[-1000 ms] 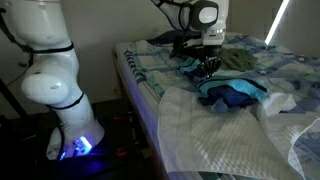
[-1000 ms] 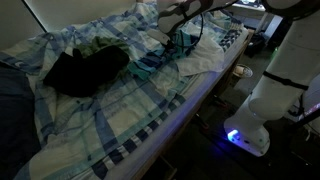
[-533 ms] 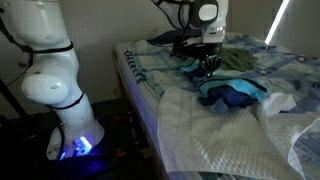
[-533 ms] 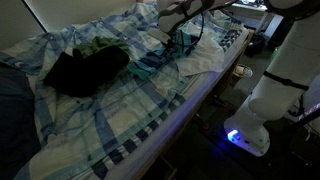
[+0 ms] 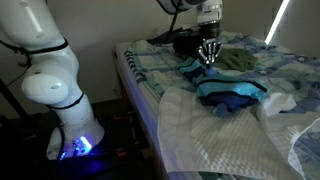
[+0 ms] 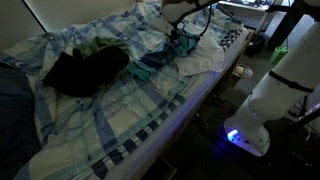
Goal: Unfold the blue towel.
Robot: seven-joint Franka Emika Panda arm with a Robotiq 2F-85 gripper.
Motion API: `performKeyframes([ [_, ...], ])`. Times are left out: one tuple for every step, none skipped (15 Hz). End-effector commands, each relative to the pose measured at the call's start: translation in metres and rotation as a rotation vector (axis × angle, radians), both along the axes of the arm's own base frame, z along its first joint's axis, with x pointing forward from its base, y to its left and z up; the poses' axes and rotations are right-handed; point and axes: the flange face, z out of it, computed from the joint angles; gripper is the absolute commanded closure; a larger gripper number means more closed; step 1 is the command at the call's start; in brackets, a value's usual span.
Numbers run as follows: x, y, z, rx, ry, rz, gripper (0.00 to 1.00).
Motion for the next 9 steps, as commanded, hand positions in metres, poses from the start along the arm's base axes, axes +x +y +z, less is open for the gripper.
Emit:
performKeyframes([
  [-0.032,-0.001,0.019,-0.011,0.009,-0.054,0.99],
  [-0.038,-0.001,0.020,-0.008,0.021,-0.063,0.99],
  [-0.045,-0.002,0.019,-0.006,0.041,-0.067,0.99],
  [-0.052,-0.002,0.017,-0.007,0.061,-0.071,0.99],
  [-0.059,-0.001,0.013,-0.010,0.089,-0.072,0.99],
  [-0.066,0.000,0.009,-0.013,0.117,-0.071,0.99],
  [-0.074,0.001,0.005,-0.022,0.146,-0.071,0.99],
  [-0.080,0.001,0.002,-0.026,0.168,-0.069,0.99],
  [-0.084,0.000,0.000,-0.026,0.179,-0.072,0.99],
])
